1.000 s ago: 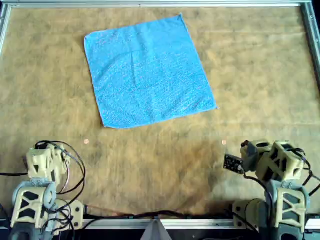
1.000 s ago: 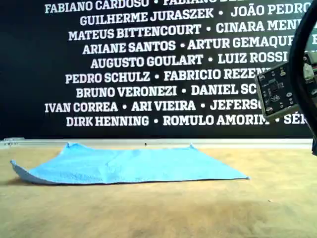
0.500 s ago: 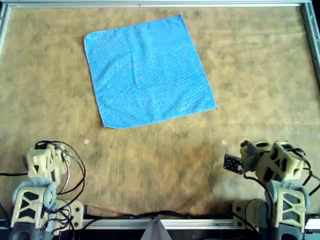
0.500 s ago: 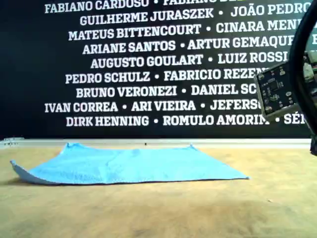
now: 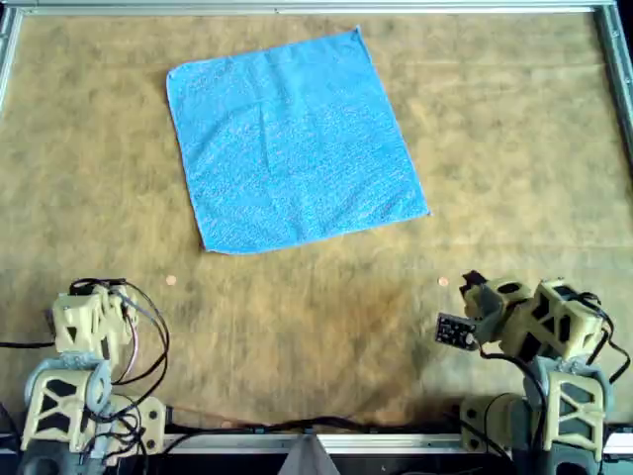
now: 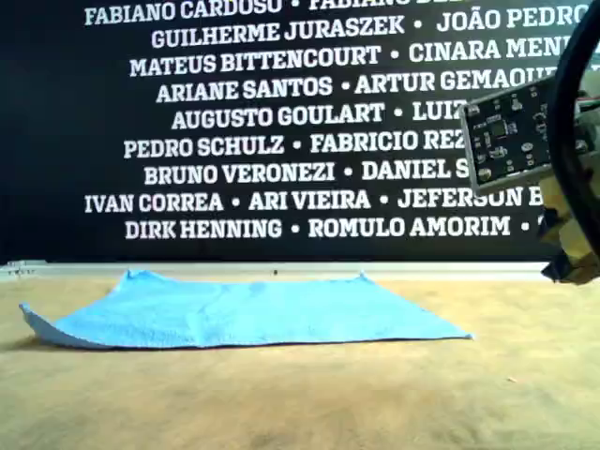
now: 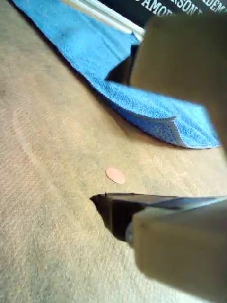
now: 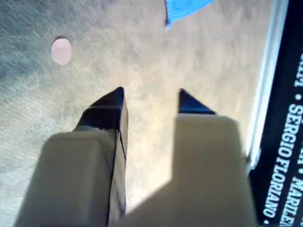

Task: Fold a cloth

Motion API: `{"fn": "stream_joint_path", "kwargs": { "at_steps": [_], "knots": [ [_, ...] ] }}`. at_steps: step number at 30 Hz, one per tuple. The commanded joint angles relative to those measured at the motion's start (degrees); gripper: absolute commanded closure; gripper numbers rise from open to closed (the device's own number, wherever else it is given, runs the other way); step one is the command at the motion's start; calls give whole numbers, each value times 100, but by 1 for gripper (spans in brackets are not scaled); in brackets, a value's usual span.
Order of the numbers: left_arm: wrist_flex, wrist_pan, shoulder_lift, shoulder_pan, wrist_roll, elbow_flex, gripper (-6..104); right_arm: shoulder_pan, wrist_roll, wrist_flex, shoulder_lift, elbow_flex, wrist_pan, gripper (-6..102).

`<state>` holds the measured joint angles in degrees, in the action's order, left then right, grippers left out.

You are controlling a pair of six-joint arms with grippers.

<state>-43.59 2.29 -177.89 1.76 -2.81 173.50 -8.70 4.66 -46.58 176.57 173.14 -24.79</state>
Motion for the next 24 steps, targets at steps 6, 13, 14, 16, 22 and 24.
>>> {"fn": "stream_joint_path", "kwargs": {
  "at_steps": [6, 13, 14, 16, 22, 24],
  "knots": [
    [79, -53, -53, 536, -18, -246, 12, 88, -26, 272, 211, -149, -53, 25],
    [88, -44, -62, 2127, -44, -668, 12, -9, -35, 378, 211, 26, -18, 20],
    [88, -44, -62, 2171, -44, -703, 11, 79, 26, 369, 211, 35, -35, 20],
    [88, -44, -62, 2180, -53, -729, 11, 97, 26, 413, 211, 35, -35, 20],
    [97, 0, -53, 2224, -26, -747, 10, 105, 44, 466, 211, -272, -35, 20],
    [97, 44, -53, 2224, -35, -756, 10, 123, -35, 650, 211, -439, -35, 20]
  ]
}}
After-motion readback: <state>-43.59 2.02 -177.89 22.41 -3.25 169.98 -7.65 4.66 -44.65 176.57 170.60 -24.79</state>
